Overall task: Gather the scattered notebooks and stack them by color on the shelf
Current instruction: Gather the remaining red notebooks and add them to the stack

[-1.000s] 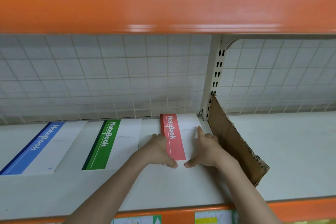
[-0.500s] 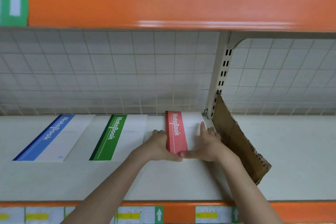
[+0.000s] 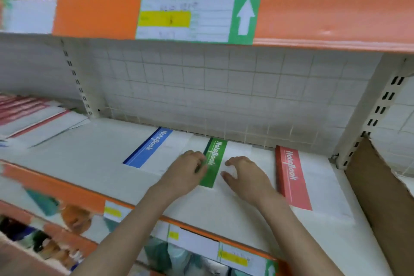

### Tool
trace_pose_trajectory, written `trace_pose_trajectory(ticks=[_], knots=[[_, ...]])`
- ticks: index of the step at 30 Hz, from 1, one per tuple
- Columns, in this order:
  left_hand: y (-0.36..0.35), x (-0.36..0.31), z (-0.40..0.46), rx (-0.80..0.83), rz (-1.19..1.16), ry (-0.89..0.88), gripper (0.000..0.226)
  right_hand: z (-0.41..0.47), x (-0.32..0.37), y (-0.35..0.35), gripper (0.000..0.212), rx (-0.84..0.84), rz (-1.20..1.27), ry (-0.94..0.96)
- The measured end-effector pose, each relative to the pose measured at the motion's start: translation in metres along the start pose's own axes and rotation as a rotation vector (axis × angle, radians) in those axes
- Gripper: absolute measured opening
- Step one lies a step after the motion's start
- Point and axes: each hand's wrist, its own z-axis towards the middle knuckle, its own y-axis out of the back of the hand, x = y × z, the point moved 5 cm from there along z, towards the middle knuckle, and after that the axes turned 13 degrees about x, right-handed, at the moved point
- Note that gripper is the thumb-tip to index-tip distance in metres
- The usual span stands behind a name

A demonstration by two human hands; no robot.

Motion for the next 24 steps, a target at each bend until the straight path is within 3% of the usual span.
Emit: trace_pose_trajectory(ticks=[10, 24], knots=[[0.073, 0.14, -0.086, -0.05, 0.089, 0.23, 0.031, 0.053, 0.145, -0.075, 0.04, 0.114, -0.025, 0.235], [0.166, 0.278, -0.188, -0.136, 0.166, 0.377, 0.032, 0.099, 0.334, -0.148, 0.031, 0.043, -0.01, 0.45]])
